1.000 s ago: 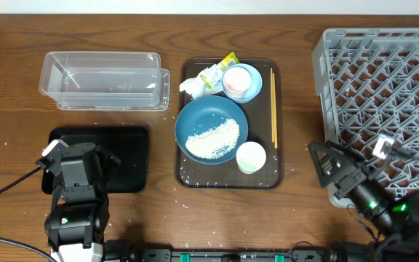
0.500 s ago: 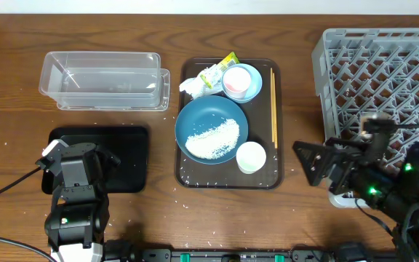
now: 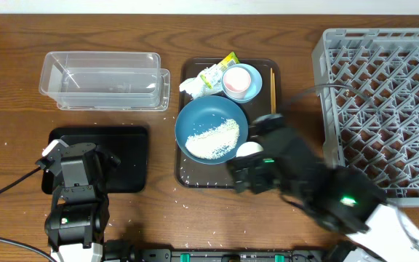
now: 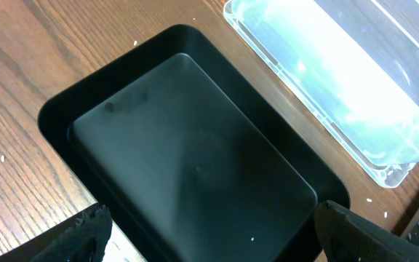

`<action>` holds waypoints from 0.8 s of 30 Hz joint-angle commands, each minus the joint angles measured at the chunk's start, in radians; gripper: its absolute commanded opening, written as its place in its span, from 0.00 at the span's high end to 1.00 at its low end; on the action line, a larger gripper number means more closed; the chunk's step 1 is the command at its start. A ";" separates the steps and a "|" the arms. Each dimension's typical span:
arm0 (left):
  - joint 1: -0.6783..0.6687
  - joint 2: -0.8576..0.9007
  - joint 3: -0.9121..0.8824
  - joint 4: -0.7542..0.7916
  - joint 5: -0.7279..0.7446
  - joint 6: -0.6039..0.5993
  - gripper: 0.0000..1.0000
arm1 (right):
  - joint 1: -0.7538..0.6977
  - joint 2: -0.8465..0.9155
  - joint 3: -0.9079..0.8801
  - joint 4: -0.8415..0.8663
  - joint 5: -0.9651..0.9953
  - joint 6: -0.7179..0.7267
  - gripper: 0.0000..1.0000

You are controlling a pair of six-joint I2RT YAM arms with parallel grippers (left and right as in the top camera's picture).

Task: Sort waste into correct bins and load items into the dishwasher rack
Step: 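Move the right gripper over the white paper cup on the tray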

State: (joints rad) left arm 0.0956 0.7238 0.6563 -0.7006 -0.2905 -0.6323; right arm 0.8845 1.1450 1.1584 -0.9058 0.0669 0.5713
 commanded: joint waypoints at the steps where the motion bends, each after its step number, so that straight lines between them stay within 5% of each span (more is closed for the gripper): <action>1: 0.004 0.000 0.018 -0.003 -0.006 -0.009 0.08 | 0.084 0.098 0.018 0.016 0.099 0.046 0.01; 9: 0.004 0.000 0.018 -0.003 -0.006 -0.009 0.08 | 0.108 0.261 0.109 -0.080 0.117 0.045 0.01; 24: 0.004 0.000 0.018 -0.003 -0.006 -0.009 0.08 | 0.104 0.264 0.122 -0.081 0.219 0.042 0.01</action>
State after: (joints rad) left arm 0.0956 0.7238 0.6563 -0.7002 -0.2905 -0.6323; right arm 0.9874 1.4136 1.2602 -0.9897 0.2073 0.5961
